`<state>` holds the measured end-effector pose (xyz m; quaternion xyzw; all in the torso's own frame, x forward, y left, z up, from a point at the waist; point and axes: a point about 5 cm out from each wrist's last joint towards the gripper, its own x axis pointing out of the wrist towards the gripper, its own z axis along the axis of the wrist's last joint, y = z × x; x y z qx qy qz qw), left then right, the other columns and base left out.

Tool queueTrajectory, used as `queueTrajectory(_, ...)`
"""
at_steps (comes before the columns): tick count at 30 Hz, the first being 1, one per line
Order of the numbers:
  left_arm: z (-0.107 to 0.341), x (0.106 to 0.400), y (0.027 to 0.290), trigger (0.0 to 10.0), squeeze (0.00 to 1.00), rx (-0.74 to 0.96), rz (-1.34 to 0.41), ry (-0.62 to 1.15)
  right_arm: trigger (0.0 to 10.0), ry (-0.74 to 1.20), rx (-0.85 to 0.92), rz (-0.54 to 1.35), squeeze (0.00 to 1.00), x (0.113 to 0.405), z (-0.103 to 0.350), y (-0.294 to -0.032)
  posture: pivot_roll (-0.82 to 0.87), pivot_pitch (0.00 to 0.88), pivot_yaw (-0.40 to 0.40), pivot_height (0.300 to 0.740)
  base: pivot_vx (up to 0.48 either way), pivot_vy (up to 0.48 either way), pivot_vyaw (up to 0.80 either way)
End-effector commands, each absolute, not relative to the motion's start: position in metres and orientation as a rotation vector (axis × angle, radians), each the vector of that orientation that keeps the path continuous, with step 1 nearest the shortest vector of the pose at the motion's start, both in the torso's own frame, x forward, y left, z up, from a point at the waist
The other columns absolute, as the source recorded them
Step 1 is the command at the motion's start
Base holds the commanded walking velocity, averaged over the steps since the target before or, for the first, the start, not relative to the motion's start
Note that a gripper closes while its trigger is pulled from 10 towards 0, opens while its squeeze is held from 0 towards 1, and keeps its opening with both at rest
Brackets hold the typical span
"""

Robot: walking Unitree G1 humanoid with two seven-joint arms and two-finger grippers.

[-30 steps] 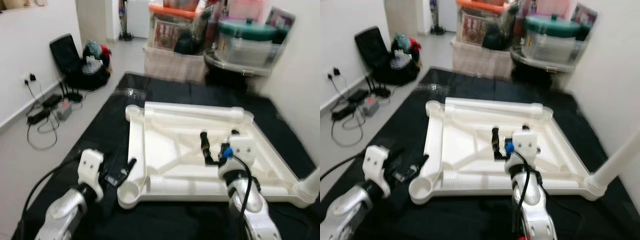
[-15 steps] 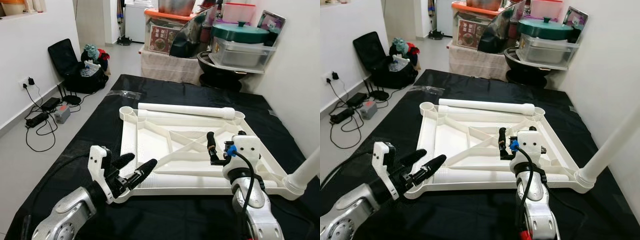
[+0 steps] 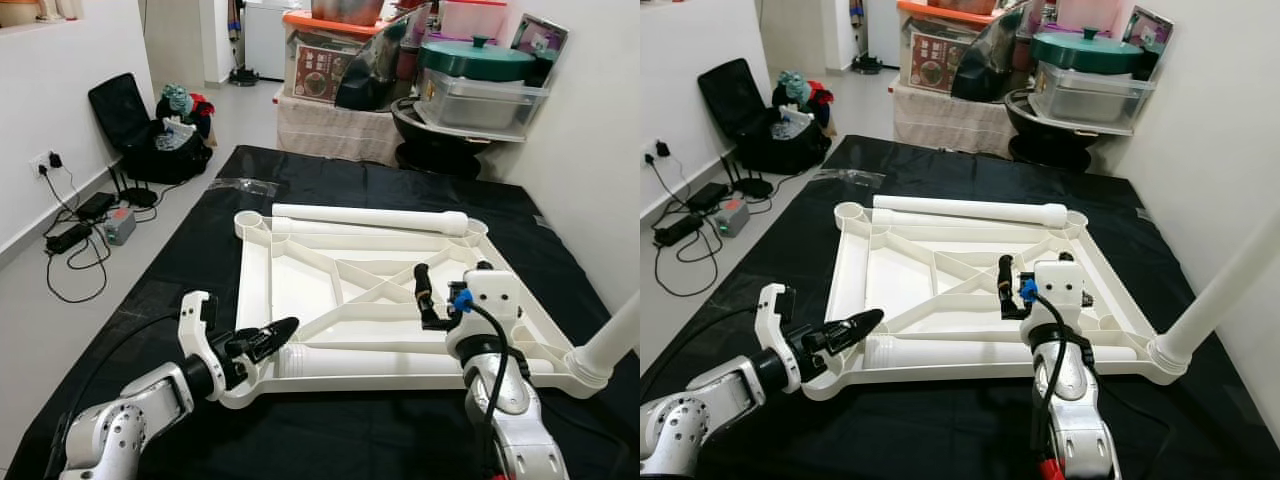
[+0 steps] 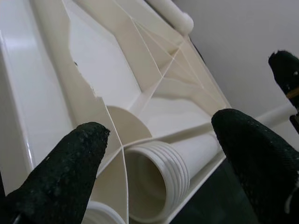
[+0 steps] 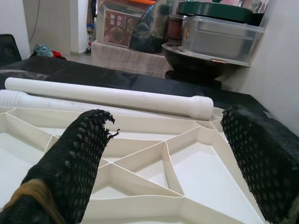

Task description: Building children table

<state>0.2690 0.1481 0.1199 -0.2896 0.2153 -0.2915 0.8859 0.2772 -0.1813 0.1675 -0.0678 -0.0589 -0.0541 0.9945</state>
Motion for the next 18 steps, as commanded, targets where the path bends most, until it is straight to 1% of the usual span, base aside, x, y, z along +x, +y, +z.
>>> queueTrajectory(1, 0.124, 0.265, 0.143, 10.0, 0.0, -0.566, -0.664, 0.474, 10.0, -0.104, -0.143, -0.136, 0.0, 0.276, 0.164, -0.186, 0.04, 0.0, -0.094, 0.74, 0.0, 0.0, 0.0)
queueTrajectory(4, 0.127, 0.256, 0.143, 10.0, 0.0, -0.539, -0.709, 0.497, 10.0, -0.103, -0.142, -0.135, 0.0, 0.276, 0.164, -0.186, 0.04, 0.0, -0.095, 0.74, 0.0, 0.0, 0.0)
queueTrajectory(5, 0.127, 0.25, 0.146, 10.0, 0.0, -0.526, -0.708, 0.516, 10.0, -0.101, -0.142, -0.135, 0.0, 0.276, 0.164, -0.187, 0.05, 0.0, -0.099, 0.74, 0.0, 0.0, 0.0)
queueTrajectory(12, 0.123, 0.237, 0.156, 10.0, 0.0, -0.544, -0.66, 0.611, 10.0, -0.086, -0.128, -0.124, 0.0, 0.278, 0.16, -0.184, 0.07, 0.0, -0.112, 0.74, 0.0, 0.0, 0.0)
queueTrajectory(18, 0.126, 0.246, 0.153, 10.0, 0.0, -0.594, -0.654, 0.623, 10.0, -0.086, -0.126, -0.11, 0.0, 0.281, 0.16, -0.181, 0.07, 0.0, -0.111, 0.74, 0.0, 0.0, 0.0)
